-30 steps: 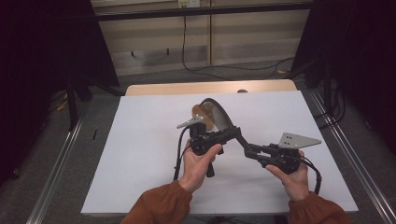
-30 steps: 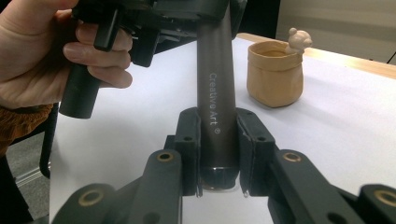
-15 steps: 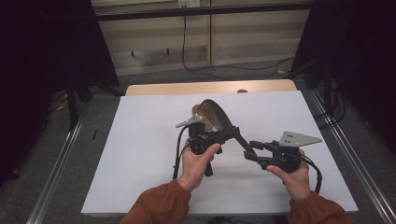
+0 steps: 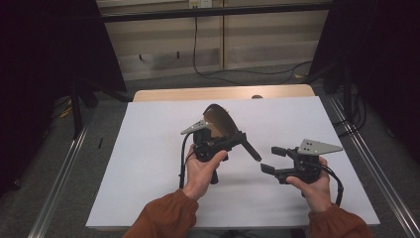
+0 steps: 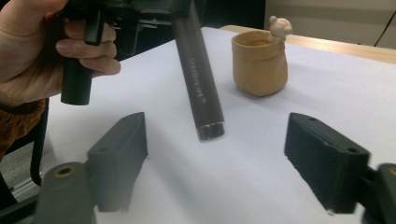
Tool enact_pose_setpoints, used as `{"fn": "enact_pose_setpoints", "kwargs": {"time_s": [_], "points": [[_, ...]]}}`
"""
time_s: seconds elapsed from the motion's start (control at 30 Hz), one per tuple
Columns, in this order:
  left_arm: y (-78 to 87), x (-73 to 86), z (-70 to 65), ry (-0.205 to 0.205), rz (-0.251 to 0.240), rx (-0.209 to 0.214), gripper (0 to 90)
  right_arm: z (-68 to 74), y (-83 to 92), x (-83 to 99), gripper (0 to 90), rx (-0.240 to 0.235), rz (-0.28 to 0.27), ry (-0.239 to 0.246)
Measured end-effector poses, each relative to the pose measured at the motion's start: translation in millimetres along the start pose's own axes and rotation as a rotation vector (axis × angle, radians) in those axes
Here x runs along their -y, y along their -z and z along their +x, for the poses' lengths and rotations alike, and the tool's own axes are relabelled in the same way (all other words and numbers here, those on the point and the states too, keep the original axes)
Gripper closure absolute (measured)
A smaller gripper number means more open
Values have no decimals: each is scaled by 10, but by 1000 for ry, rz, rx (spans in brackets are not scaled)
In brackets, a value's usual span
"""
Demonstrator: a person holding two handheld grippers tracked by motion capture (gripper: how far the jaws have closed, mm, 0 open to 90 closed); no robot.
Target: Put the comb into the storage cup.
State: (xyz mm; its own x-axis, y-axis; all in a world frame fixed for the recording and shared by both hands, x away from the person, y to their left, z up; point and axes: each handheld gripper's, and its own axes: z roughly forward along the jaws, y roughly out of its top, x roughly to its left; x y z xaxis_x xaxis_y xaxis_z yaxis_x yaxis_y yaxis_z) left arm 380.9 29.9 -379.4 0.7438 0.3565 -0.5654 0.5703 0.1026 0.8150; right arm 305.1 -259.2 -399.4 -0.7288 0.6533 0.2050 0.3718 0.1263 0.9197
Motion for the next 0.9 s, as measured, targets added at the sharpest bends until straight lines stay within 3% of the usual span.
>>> {"fn": "enact_pose_setpoints", "kwargs": {"time_s": [0.57,0.9], "points": [[97,-74,62,-61,29,-43,730,-31,50,40,88,66,0,-10],[149,-114,55,-119,31,-76,730,-12,111,73,32,123,-6,-19]]}}
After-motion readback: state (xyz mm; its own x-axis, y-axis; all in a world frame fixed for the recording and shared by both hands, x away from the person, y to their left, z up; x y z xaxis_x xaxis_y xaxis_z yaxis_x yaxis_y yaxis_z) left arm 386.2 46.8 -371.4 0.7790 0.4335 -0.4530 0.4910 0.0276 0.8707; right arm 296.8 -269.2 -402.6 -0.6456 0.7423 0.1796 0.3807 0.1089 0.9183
